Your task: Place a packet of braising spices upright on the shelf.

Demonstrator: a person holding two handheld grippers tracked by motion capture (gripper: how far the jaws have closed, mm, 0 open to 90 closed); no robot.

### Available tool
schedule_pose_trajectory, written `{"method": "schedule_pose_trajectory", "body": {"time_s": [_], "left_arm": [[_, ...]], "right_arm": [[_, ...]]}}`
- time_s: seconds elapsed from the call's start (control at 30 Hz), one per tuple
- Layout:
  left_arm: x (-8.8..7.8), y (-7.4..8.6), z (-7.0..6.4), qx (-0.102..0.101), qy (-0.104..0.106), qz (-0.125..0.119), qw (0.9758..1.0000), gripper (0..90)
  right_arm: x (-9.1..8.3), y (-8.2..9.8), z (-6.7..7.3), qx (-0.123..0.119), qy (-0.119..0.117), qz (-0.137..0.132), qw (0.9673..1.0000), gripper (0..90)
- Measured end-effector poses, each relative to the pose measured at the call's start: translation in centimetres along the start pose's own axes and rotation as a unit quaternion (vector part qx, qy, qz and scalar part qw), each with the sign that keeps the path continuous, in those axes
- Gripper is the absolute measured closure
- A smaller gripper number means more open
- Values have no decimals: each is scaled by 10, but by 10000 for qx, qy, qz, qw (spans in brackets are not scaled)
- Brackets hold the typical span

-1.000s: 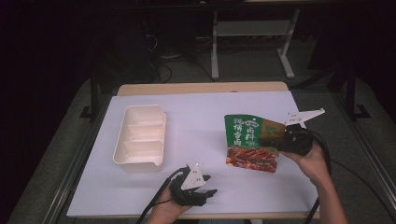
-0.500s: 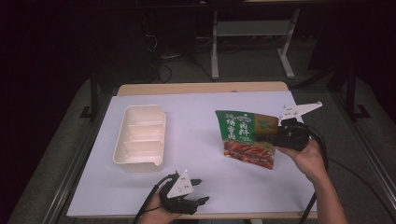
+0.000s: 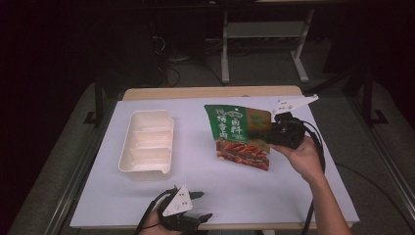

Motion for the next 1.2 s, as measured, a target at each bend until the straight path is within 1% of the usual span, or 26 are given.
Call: {"method": "schedule_pose_trajectory", "body": {"time_s": [0.03, 0.1, 0.17, 0.2, 0.23, 0.27, 0.3, 0.37, 0.4, 0.43, 0.5, 0.57, 0.67, 0.73, 0.77, 0.8, 0.87, 0.93, 1.0, 1.07, 1.2], "left_arm": [[0, 0, 0, 0, 0, 0, 10000, 341], [-3, 2, -1, 70, -13, -3, 10000, 333], [-5, 3, -1, 76, -30, 2, 10000, 328], [-6, 4, 0, 127, -52, 12, 9999, 326], [-6, 4, 0, 127, -52, 12, 9999, 324], [-7, 5, 0, 80, -43, -11, 10000, 321], [-8, 6, 0, 73, -44, 9, 10000, 319], [-8, 6, 0, 90, -45, -42, 9999, 317], [-8, 7, 0, 106, -39, -15, 9999, 316], [-8, 7, 0, 98, -44, -36, 9999, 316], [-8, 8, -1, 30, -35, -41, 10000, 309], [-8, 9, -1, 46, -25, -60, 10000, 306], [-9, 10, -1, 51, -14, -59, 10000, 305], [-10, 10, -1, 46, -14, -59, 10000, 303], [-10, 11, 0, 61, -26, -83, 9999, 300], [-11, 11, -1, 36, -24, -80, 10000, 297], [-12, 11, 0, 55, -31, -101, 9999, 297], [-14, 13, 1, 139, -66, -42, 9999, 296], [-14, 13, 1, 115, -67, -96, 9999, 295], [-16, 14, 1, 129, -66, -55, 9999, 291], [-18, 15, 1, 149, -88, -48, 9998, 279]], "right_arm": [[0, 0, 0, 0, 0, 0, 10000, 895], [7, -9, 4, -9, -25, -23, 10000, 895], [13, -15, 8, -53, -43, -35, 10000, 895], [16, -18, 9, -108, -38, -34, 9999, 894], [16, -18, 9, -108, -38, -34, 9999, 894], [21, -24, 12, -166, -22, -34, 9999, 895], [23, -27, 14, -172, -47, -61, 9998, 895], [28, -32, 16, -187, -63, -82, 9998, 895], [30, -35, 17, -193, -85, -101, 9997, 895], [33, -38, 18, -211, -83, -117, 9997, 895], [38, -44, 21, -231, -98, -152, 9996, 895], [43, -50, 24, -219, -112, -189, 9995, 895], [52, -58, 28, -277, -108, -212, 9993, 895], [56, -60, 29, -250, -123, -226, 9994, 895], [62, -66, 33, -255, -172, -257, 9992, 895], [65, -68, 34, -262, -182, -257, 9992, 894], [71, -72, 37, -248, -196, -275, 9991, 895], [76, -77, 40, -259, -229, -300, 9990, 895], [80, -81, 43, -249, -247, -346, 9988, 895], [84, -85, 46, -219, -288, -397, 9986, 894], [92, -93, 50, -211, -337, -479, 9981, 895]]}}
Point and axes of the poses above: each handheld gripper's, and its own axes: x roughly forward along the jaws, y roughly out of its underside, z roughly to its left, the point moved 10 cm from there along x, roughly forward along the jaws, and after that the axes turned 8 degrees about -x, right-handed, at the moved point
